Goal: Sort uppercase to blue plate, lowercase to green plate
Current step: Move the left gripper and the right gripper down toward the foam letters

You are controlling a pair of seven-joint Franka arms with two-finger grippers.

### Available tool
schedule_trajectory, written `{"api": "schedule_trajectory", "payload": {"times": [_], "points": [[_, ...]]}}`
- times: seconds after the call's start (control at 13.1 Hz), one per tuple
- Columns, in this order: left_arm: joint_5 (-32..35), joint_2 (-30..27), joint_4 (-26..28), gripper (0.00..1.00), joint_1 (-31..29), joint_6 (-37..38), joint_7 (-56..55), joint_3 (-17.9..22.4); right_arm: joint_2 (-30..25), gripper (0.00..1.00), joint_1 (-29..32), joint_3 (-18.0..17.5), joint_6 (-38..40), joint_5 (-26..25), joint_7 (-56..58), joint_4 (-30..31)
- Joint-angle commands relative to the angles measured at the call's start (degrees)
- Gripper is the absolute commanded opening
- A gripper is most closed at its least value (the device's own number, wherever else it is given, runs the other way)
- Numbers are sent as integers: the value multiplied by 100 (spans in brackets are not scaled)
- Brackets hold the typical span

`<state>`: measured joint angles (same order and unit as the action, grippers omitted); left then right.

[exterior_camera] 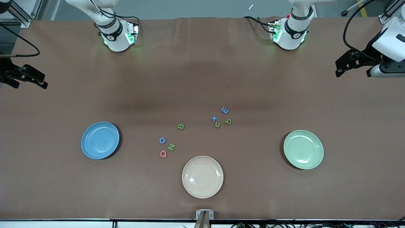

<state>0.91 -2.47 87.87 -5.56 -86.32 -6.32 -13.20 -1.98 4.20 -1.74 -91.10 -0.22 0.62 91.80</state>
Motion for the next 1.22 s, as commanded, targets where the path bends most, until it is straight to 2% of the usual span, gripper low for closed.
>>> {"api": "schedule_trajectory", "payload": {"times": [0.0,0.31,0.54,0.69,0.84,0.92,1.07,1.15], "points": [[-56,10,-112,100,-32,125,-45,-43,-83,100,54,-37,-4,14,34,13],[-30,54,-121,100,-50,125,-1,-34,-57,100,54,-37,4,31,-1,-39],[-3,291,-51,100,20,72,-131,-42,39,100,28,-46,-30,49,-18,-66],[-30,440,211,100,134,-304,-394,-60,189,100,-33,-55,-188,215,-36,-145],[-56,843,318,100,196,-761,-772,-270,347,100,-121,-55,-355,426,-36,-154],[-39,1045,344,100,274,-1007,-1078,-358,556,100,-261,-55,-495,488,-1,-154],[14,1205,887,100,564,-2084,-1807,-394,1354,100,-726,-46,-733,462,43,-232],[14,1423,977,100,652,-2343,-2081,-394,1515,100,-850,-55,-925,462,34,-267]]}}
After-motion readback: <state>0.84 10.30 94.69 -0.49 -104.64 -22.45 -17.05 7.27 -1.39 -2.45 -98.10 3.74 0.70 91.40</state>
